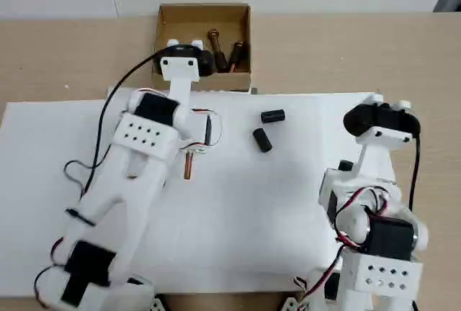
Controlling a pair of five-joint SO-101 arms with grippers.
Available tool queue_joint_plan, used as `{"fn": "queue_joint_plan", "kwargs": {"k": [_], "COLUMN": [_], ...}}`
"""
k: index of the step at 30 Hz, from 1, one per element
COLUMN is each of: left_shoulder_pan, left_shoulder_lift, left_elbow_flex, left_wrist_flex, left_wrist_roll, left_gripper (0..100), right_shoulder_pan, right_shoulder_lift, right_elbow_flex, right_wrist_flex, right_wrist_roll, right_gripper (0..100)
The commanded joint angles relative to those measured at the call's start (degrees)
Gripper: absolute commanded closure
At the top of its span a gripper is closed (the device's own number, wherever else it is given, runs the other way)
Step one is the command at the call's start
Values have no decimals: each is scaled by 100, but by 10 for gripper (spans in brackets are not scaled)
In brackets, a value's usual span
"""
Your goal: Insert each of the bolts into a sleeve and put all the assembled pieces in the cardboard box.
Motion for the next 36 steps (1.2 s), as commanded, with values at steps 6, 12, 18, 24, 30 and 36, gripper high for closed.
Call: {"fn": "queue_joint_plan", "kwargs": {"k": [6, 12, 18, 24, 30, 36], "left_shoulder_pan": [26, -9, -9, 26, 35, 35], "left_shoulder_lift": [-1591, -2813, -4334, -5574, -6585, -7376], "left_elbow_flex": [523, 2176, 3749, 5147, 5640, 6176], "left_wrist_flex": [62, -1081, -2734, -3727, -4299, -4624], "left_wrist_roll": [-607, -835, -765, -765, -756, -703], "left_gripper": [995, 995, 995, 995, 995, 995], "right_shoulder_pan": [-31, -549, -1059, -1842, -2475, -3108], "right_shoulder_lift": [-365, -1112, -1807, -2220, -2519, -2712], "right_elbow_flex": [-290, 466, 1363, 2286, 2910, 3543], "right_wrist_flex": [233, -251, -1297, -2325, -3046, -3969], "right_wrist_roll": [79, 352, 369, 369, 378, 378], "right_gripper": [996, 996, 996, 996, 996, 995]}}
